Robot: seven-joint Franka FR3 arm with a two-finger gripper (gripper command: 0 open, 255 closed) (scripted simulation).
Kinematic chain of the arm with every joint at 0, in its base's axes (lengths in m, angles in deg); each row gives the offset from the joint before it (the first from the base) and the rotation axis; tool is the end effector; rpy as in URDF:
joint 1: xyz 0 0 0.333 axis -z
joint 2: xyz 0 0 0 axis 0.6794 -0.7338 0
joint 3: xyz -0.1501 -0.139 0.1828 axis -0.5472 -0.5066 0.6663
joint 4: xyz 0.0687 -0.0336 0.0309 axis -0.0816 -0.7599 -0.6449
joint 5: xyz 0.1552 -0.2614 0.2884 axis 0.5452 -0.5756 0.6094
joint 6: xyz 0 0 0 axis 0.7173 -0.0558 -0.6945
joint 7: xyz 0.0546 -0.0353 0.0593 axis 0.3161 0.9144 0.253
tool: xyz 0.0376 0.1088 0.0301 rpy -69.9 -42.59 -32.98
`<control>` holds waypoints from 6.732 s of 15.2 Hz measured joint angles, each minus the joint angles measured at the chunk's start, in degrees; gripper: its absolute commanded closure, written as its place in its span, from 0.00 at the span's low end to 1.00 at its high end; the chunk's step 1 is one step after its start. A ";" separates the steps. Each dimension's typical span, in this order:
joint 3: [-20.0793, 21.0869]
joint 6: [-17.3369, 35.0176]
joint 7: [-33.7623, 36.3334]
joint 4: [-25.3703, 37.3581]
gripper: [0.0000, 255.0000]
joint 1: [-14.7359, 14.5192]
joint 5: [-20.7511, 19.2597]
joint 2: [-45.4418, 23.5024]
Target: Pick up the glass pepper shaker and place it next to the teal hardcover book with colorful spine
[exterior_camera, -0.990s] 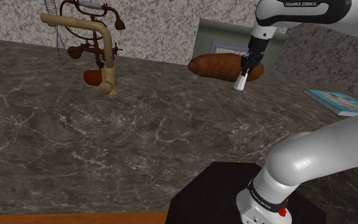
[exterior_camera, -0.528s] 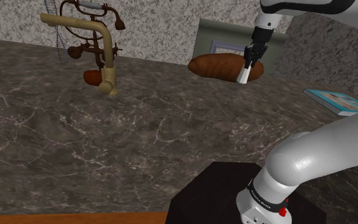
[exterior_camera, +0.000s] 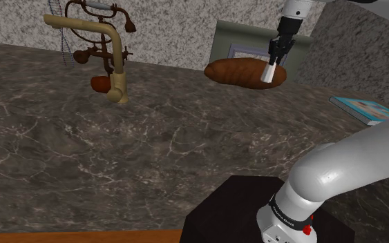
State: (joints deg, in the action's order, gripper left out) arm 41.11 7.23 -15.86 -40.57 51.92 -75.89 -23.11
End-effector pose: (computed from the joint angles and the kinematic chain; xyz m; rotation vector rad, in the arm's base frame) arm 0.3792 -0.2601 0.6298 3.0524 -0.3038 0.0280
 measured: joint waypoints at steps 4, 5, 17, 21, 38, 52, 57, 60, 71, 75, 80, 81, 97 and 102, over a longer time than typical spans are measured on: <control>0.08 -3.14 -0.47 4.49 1.00 -0.19 0.37 -1.36; 0.04 -3.88 -0.66 5.60 1.00 -0.22 0.44 -1.73; -2.33 -10.54 -5.45 13.33 1.00 0.79 -0.44 -2.16; -5.33 -11.07 -10.14 12.25 1.00 2.26 -2.43 0.44; -22.23 -12.99 -32.86 16.33 1.00 5.99 -10.68 4.65; -61.64 -13.25 -58.14 36.86 1.00 -11.18 -8.99 -5.48; -72.92 -13.40 -61.27 41.54 1.00 -21.37 -11.83 -3.04; -69.56 -10.05 -61.37 36.44 1.00 -15.88 -10.63 -3.69; -59.26 -0.24 -60.02 21.60 1.00 -2.20 -10.58 -2.38; -57.17 2.70 -59.28 17.30 1.00 0.50 -11.41 -1.24; -55.44 6.31 -58.23 12.23 1.00 2.96 -12.49 0.13; -55.21 7.06 -57.97 11.23 1.00 3.32 -12.69 0.36; -54.76 11.74 -56.94 5.39 0.00 5.16 -14.13 1.82; -54.95 9.58 -57.43 8.15 0.00 4.29 -13.42 1.12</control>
State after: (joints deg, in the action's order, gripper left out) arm -13.83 16.81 -73.29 -32.42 56.21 -89.31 -21.98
